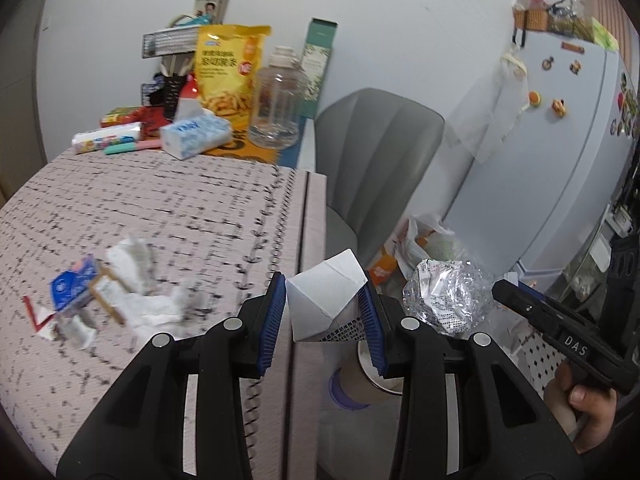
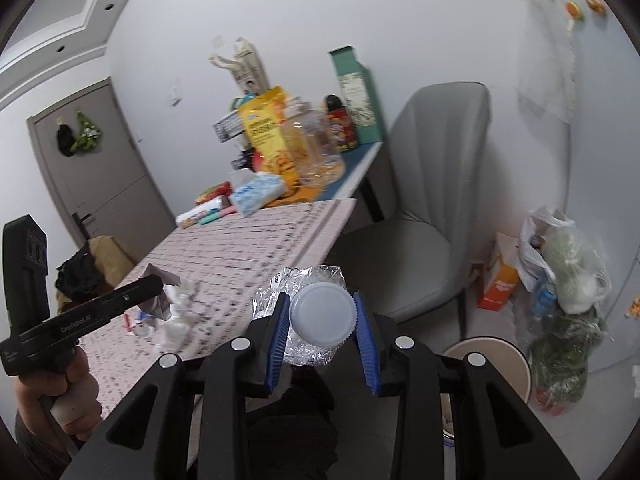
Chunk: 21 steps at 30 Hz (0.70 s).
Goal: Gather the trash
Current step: 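Carry the paper cup and plastic wrap to the bin with both grippers, then open both grippers over the bin to drop the cup and wrap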
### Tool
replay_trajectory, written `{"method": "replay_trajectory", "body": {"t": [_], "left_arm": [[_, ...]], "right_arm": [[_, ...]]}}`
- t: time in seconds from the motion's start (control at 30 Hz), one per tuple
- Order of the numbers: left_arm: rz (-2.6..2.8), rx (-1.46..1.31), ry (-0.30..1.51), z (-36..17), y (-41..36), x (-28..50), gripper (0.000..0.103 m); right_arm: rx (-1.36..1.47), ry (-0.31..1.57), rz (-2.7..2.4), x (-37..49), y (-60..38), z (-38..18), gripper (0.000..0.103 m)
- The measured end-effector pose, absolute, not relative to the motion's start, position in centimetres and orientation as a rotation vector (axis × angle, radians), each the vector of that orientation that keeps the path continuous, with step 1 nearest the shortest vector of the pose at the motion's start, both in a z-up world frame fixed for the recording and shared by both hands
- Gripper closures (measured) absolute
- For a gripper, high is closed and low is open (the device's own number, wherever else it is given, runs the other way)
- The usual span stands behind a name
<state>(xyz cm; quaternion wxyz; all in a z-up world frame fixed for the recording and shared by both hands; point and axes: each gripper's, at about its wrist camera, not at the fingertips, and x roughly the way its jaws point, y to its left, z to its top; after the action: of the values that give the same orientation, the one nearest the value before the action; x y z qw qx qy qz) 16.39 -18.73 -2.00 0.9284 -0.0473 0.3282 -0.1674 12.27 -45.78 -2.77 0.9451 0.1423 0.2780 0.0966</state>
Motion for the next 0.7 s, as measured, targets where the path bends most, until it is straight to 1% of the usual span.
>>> {"method": "replay_trajectory", "body": {"t": [0.33, 0.63, 0.67, 0.7], "left_arm": [[-0.386, -0.077, 0.754, -5.3, -23.6, 19.3, 0.066], [-0.422, -0.055, 0.819, -7.6, -28.3, 22.7, 0.066], [-0.429, -0.053, 0.826, -7.9, -28.9, 23.0, 0.066], [-0.437, -0.049, 0.832, -8.1, -29.4, 23.3, 0.066]], "right_arm": [[0.346, 0.619, 0.046, 13.6, -51.4, -7.8, 0.071], [0.363, 0.679, -0.107, 16.7, -56.1, -12.9, 0.071], [0.367, 0.686, -0.129, 17.2, -56.7, -13.6, 0.070], [0.371, 0.692, -0.159, 17.6, -57.4, -14.3, 0.067]]}}
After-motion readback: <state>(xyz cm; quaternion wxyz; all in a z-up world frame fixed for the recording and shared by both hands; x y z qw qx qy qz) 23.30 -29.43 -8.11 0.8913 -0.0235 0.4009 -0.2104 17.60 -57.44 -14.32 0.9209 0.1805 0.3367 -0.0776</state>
